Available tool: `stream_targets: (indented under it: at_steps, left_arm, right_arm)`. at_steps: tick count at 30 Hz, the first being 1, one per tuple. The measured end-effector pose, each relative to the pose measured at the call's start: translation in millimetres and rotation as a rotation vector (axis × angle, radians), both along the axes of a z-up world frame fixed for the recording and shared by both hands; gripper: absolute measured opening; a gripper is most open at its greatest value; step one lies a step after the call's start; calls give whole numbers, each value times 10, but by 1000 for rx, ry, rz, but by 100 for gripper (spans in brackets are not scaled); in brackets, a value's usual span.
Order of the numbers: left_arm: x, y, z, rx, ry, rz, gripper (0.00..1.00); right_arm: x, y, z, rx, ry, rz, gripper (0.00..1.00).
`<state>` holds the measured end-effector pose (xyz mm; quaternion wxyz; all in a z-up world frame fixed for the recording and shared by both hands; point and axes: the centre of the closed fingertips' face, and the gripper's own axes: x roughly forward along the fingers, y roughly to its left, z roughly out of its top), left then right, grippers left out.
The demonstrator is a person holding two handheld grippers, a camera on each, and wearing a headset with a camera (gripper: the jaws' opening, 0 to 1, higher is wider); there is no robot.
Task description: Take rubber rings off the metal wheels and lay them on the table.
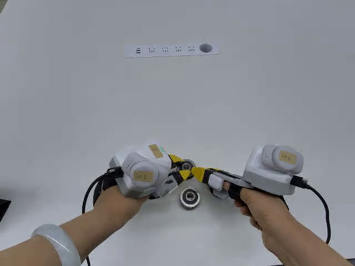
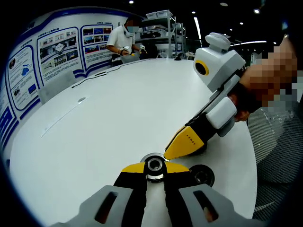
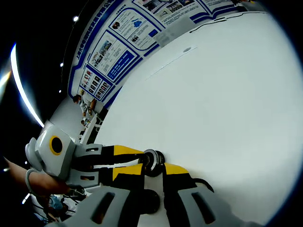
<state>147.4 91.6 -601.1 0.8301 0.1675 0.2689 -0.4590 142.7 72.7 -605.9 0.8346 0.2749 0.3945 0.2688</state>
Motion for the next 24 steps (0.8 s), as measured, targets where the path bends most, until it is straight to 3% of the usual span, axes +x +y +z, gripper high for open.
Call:
stream_targets:
  at_steps: [24]
  left_arm:
    - [-3,-5,-7,1,-2,1,14]
  right_arm:
    - [41,69,-55,112,68,-41,23]
